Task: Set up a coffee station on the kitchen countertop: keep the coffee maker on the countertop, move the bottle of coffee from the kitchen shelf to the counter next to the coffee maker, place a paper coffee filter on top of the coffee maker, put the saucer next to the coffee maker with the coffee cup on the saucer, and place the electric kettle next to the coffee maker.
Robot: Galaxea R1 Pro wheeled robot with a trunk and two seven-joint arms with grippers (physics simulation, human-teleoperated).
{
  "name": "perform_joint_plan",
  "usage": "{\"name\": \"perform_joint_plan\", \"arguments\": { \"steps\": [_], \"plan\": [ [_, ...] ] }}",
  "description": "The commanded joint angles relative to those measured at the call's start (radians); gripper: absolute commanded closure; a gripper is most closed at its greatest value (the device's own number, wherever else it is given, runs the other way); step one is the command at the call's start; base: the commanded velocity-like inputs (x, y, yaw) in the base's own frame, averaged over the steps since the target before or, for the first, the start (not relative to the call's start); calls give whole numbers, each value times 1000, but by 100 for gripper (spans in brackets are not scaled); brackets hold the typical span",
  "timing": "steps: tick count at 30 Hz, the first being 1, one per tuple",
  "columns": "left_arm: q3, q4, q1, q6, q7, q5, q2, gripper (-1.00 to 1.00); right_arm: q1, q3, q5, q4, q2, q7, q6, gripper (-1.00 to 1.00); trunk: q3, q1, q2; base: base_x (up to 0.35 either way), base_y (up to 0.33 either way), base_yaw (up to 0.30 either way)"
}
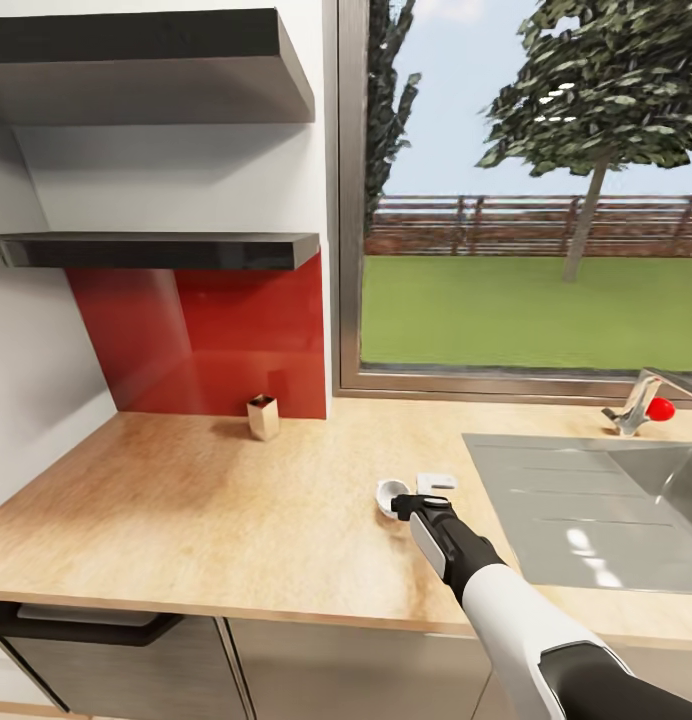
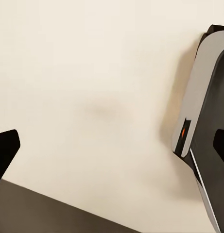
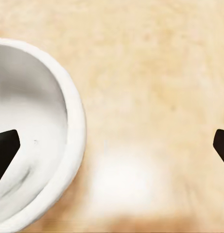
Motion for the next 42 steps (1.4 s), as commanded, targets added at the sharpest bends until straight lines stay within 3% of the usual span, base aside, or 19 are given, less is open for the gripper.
{"name": "perform_joint_plan", "arguments": {
  "steps": [1,32,42],
  "plan": [
    [7,-1,-1,4,1,-10,0,-100,-1,8,-11,-1,-1,-9,5,100,-2,1,-2,79,0,0],
    [7,-1,0,4,1,-10,1,-100,-2,10,-12,-18,0,-9,6,100,-2,1,-2,12,0,0],
    [7,-1,2,1,1,-10,1,-100,-2,10,-11,-165,0,-10,19,100,-2,1,-2,0,0,0]
  ]
}}
